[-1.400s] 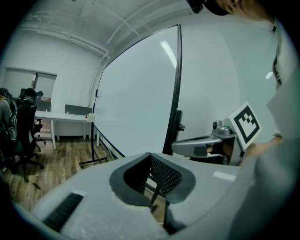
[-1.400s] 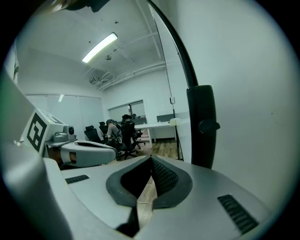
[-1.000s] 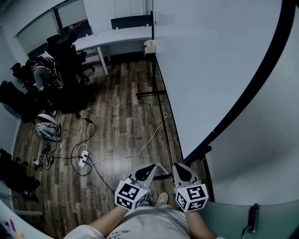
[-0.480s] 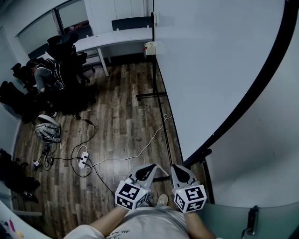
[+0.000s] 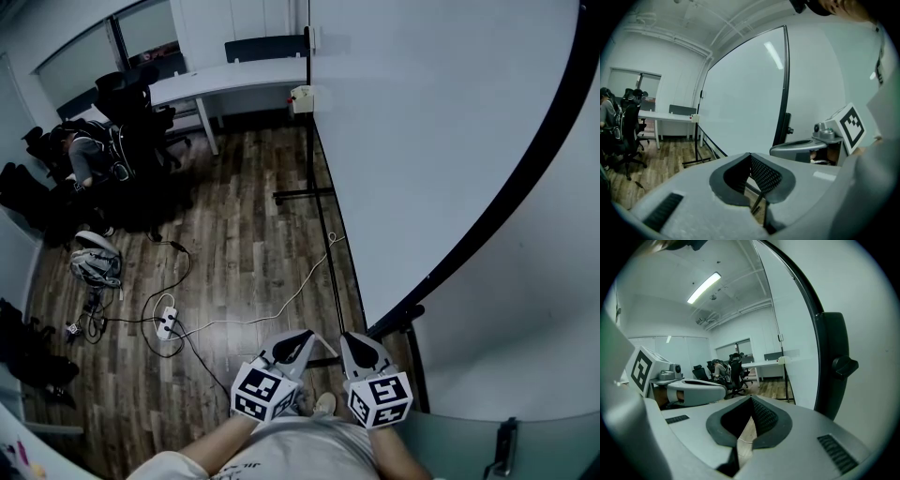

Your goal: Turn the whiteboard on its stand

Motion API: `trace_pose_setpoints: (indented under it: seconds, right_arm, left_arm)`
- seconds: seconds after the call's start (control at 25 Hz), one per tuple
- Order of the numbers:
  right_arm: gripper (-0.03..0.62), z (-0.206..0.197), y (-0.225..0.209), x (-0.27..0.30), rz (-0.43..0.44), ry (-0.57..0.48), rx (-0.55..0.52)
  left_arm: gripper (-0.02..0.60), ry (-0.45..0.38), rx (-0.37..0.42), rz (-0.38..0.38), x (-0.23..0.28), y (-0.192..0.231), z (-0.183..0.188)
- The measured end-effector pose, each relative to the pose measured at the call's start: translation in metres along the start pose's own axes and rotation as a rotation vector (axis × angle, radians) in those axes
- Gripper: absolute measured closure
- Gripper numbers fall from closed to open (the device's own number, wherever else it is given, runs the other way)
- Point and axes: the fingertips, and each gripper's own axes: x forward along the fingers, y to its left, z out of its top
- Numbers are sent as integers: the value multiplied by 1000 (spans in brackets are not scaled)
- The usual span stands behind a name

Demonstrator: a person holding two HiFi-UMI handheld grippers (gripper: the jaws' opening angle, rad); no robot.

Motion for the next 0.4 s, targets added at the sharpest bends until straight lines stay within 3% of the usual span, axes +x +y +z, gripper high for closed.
trace_pose_setpoints:
  seconds: [0.4]
  right_arm:
    - [588,3,-4,7,10,2,-8]
  left_arm:
    - [572,-1,6,-9,9,2,4]
